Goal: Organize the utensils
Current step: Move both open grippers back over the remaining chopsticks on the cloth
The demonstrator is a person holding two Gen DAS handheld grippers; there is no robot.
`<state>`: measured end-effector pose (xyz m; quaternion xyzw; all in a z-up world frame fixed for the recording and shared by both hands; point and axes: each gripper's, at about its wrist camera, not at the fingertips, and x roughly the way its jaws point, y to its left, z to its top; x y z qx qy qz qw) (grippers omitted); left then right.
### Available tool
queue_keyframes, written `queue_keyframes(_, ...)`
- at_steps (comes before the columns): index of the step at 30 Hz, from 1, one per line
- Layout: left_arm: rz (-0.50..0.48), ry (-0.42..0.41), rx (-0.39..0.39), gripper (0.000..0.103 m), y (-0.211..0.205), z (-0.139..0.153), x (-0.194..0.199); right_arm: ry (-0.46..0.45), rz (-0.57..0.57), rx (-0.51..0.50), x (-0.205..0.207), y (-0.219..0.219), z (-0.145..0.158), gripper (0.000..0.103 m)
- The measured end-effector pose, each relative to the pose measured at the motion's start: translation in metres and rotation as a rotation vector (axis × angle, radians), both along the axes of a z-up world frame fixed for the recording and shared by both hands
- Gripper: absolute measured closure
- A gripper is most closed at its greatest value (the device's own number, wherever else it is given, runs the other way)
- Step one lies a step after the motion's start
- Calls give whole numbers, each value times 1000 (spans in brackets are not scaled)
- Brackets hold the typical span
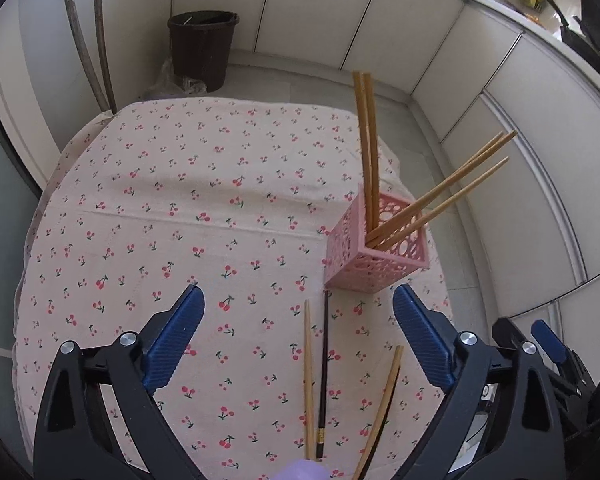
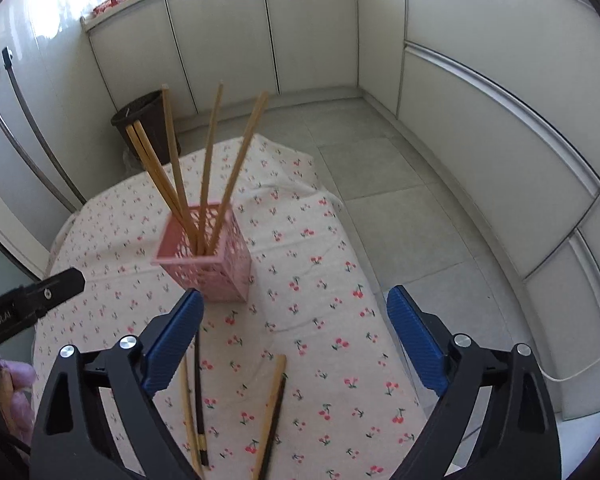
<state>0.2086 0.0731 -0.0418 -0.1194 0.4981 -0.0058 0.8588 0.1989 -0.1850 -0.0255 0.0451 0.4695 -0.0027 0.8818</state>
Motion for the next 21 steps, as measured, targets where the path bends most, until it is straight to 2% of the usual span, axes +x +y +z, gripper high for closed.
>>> queue_keyframes(4,10,94,26,8,2,-31,6,167,34,-98,-7,-6,-38,10)
queue_keyframes(9,32,176,64,8,3,-62,12,305,55,-92,-24,-18,-71,10)
queue_keyframes(13,36,225,96,8,1,-81,15,327,27,-50,-29,-30,-74,10)
queue_keyframes(16,29,247,98,8,-1,-93,17,324,-10,36,-30,-41,-69,10)
queue_keyframes(21,6,240,158,8,-8,-103,18,340,-62,165,-38,-56,-66,10)
